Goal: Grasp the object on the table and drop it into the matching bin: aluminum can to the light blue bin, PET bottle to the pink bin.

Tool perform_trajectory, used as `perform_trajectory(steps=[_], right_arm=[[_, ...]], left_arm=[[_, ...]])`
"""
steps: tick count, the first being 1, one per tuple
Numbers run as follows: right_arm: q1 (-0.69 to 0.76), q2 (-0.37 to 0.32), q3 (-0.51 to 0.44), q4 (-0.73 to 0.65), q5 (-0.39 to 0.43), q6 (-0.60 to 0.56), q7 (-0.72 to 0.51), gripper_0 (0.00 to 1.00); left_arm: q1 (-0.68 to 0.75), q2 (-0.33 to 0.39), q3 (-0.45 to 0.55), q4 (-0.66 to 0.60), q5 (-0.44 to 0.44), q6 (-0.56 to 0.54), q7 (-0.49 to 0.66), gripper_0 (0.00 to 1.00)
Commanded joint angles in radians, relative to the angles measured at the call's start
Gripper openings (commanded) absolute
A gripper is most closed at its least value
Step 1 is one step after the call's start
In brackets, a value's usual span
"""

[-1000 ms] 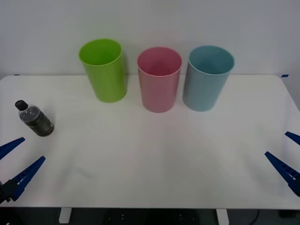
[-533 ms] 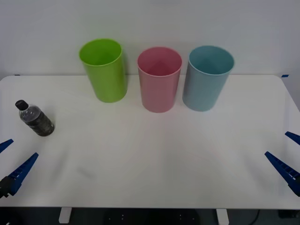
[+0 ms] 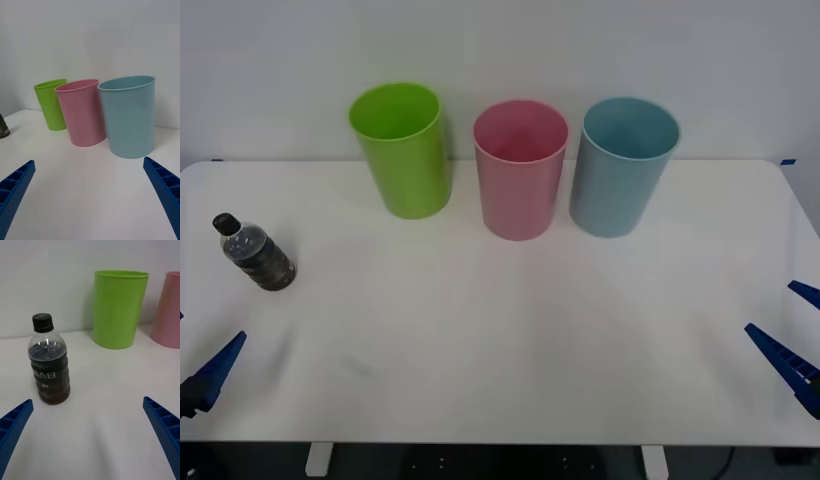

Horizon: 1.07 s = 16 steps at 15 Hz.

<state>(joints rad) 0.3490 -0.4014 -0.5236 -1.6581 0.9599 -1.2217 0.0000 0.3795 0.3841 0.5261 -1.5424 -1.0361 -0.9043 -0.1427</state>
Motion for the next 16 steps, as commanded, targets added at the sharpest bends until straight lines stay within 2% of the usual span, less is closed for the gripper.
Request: perform_trajectory(steps=[1, 5, 8, 11, 16], right_arm=[[0.0, 0.0, 0.0, 0.0, 0.0, 0.0, 0.0, 1.0], [0.0, 0.0, 0.0, 0.0, 0.0, 0.0, 0.0, 1.0], [0.0, 0.0, 0.0, 0.0, 0.0, 0.0, 0.0, 1.0], [0.0, 0.0, 0.0, 0.0, 0.0, 0.0, 0.0, 1.0], [0.0, 0.0, 0.0, 0.0, 0.0, 0.0, 0.0, 1.0]], left_arm=[[-0.037, 0.002, 0.011, 0.076, 0.002, 0.019, -0.04, 1.0], [-0.071, 0.002, -0.029, 0.088, -0.001, 0.125, -0.043, 1.0], [-0.143, 0.002, -0.041, 0.176, -0.001, 0.133, -0.049, 1.0], [-0.191, -0.001, -0.052, 0.212, -0.001, 0.14, -0.051, 1.0], [-0.263, -0.001, -0.095, 0.246, -0.004, 0.229, -0.057, 1.0]])
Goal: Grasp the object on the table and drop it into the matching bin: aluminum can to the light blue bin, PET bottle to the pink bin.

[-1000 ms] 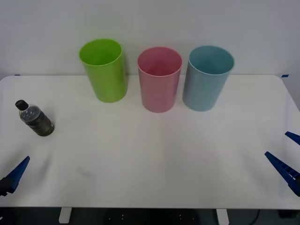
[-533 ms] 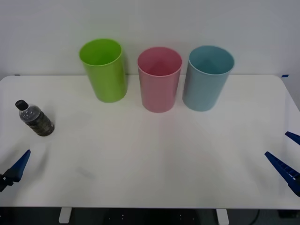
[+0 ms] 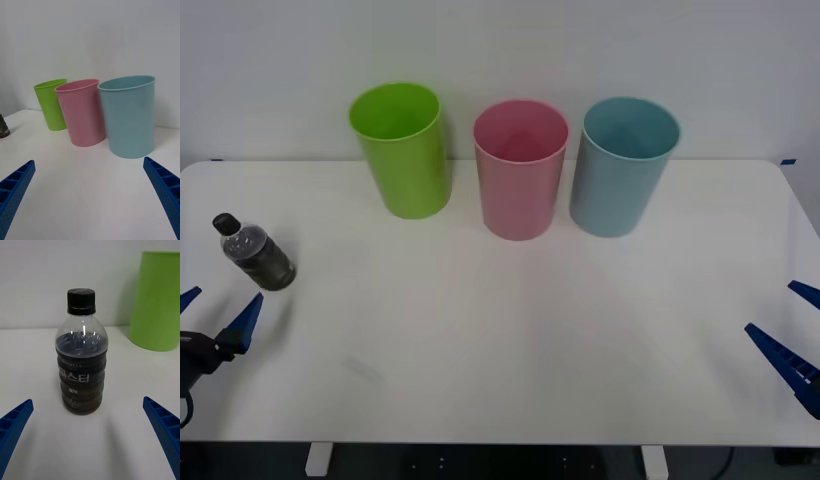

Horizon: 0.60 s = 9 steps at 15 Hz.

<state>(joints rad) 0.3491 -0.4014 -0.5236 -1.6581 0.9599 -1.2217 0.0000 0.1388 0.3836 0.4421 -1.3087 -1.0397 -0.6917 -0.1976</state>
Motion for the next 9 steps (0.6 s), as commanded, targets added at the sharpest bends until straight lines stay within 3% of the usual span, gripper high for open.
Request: perform_trajectory(steps=[1, 9], right_arm=[[0.0, 0.0, 0.0, 0.0, 0.0, 0.0, 0.0, 1.0], [0.0, 0.0, 0.0, 0.0, 0.0, 0.0, 0.0, 1.0]], left_arm=[[-0.053, 0.0, -0.013, 0.045, -0.005, 0.017, -0.008, 1.0], [-0.217, 0.0, 0.0, 0.18, -0.106, 0.044, -0.017, 1.0]])
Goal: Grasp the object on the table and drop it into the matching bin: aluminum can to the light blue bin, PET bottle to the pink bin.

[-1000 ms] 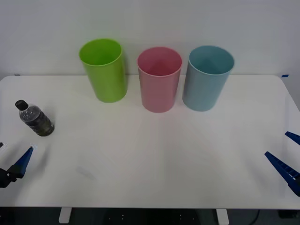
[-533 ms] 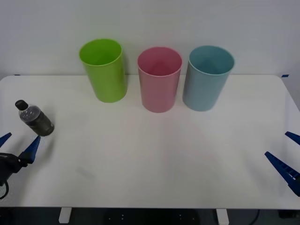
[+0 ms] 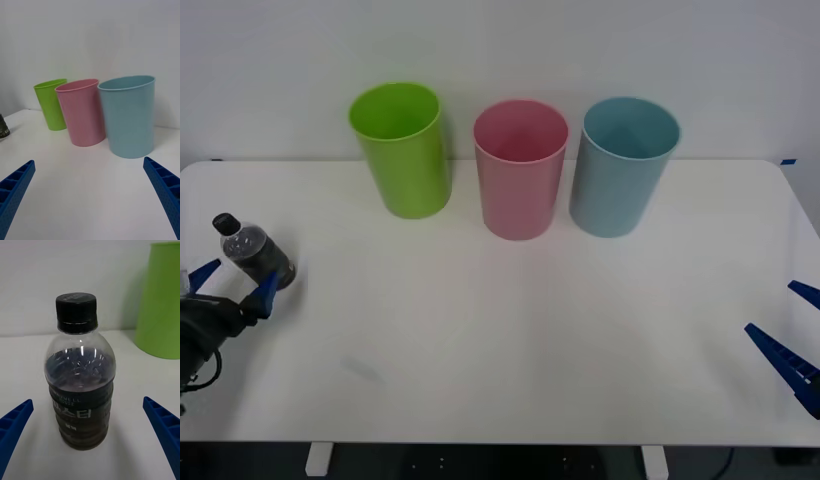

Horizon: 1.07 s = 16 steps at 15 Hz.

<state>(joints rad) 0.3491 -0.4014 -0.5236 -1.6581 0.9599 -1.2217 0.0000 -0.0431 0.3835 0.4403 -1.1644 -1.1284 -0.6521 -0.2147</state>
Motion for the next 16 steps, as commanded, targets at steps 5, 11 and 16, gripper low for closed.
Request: perform_trajectory(steps=[5, 11, 16], right_arm=[[0.0, 0.0, 0.0, 0.0, 0.0, 0.0, 0.0, 1.0], [0.0, 0.0, 0.0, 0.0, 0.0, 0.0, 0.0, 1.0], [0.0, 0.0, 0.0, 0.0, 0.0, 0.0, 0.0, 1.0]], left_arm=[[-0.12, 0.0, 0.006, 0.129, -0.068, 0.026, -0.011, 1.0], [-0.167, -0.003, -0.034, 0.158, -0.077, 0.097, -0.012, 1.0], [-0.181, -0.003, -0.037, 0.173, -0.085, 0.097, -0.017, 1.0]])
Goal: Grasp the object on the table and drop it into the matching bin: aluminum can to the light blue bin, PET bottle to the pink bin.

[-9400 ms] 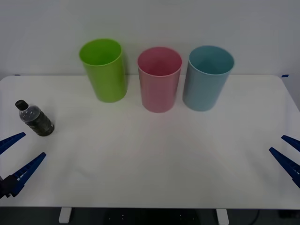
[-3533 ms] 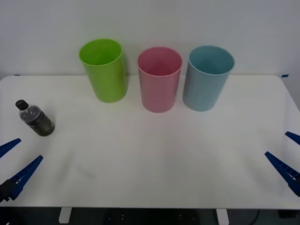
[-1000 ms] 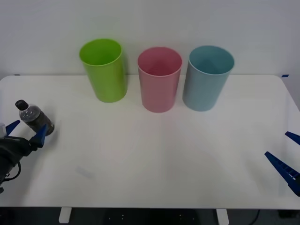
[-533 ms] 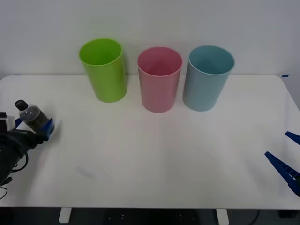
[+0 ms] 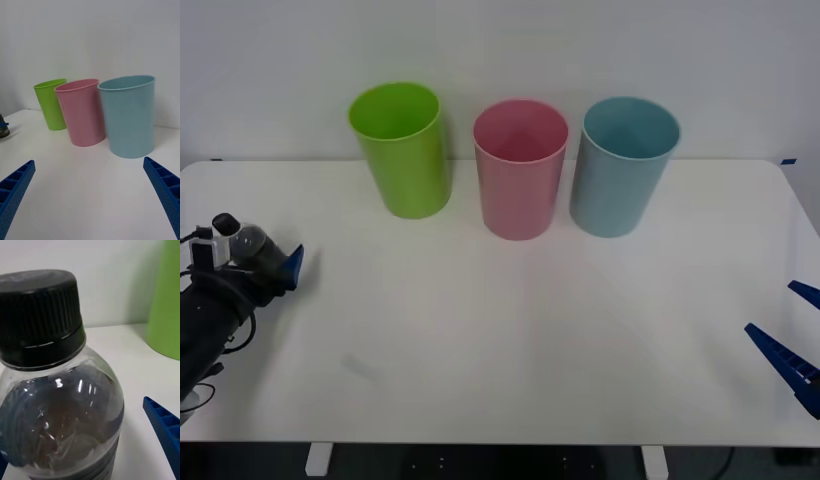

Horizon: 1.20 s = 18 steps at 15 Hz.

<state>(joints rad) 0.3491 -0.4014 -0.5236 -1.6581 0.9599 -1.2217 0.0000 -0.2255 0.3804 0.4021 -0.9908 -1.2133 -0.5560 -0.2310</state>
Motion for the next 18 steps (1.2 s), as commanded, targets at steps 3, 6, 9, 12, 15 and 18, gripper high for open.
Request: perform_trajectory(steps=[3, 6, 9, 12, 15, 18], right_arm=[[0.0, 0.0, 0.0, 0.0, 0.0, 0.0, 0.0, 1.0], [0.0, 0.0, 0.0, 0.0, 0.0, 0.0, 0.0, 1.0], [0.0, 0.0, 0.0, 0.0, 0.0, 0.0, 0.0, 1.0], [0.0, 0.0, 0.0, 0.0, 0.0, 0.0, 0.0, 1.0], [0.0, 0.0, 0.0, 0.0, 0.0, 0.0, 0.0, 1.0], [0.0, 0.0, 0.0, 0.0, 0.0, 0.0, 0.0, 1.0]], left_arm=[[0.0, 0.0, 0.001, -0.002, 0.005, -0.001, -0.001, 0.29], [0.001, 0.0, 0.003, -0.002, 0.006, -0.001, -0.002, 0.0], [0.001, 0.0, 0.006, -0.002, 0.011, -0.001, 0.001, 0.0], [0.006, 0.0, 0.009, -0.002, 0.018, -0.001, 0.002, 0.0], [0.021, 0.014, 0.007, -0.005, 0.051, -0.036, 0.002, 0.0], [0.041, 0.052, 0.001, -0.008, 0.093, -0.099, 0.006, 0.0]])
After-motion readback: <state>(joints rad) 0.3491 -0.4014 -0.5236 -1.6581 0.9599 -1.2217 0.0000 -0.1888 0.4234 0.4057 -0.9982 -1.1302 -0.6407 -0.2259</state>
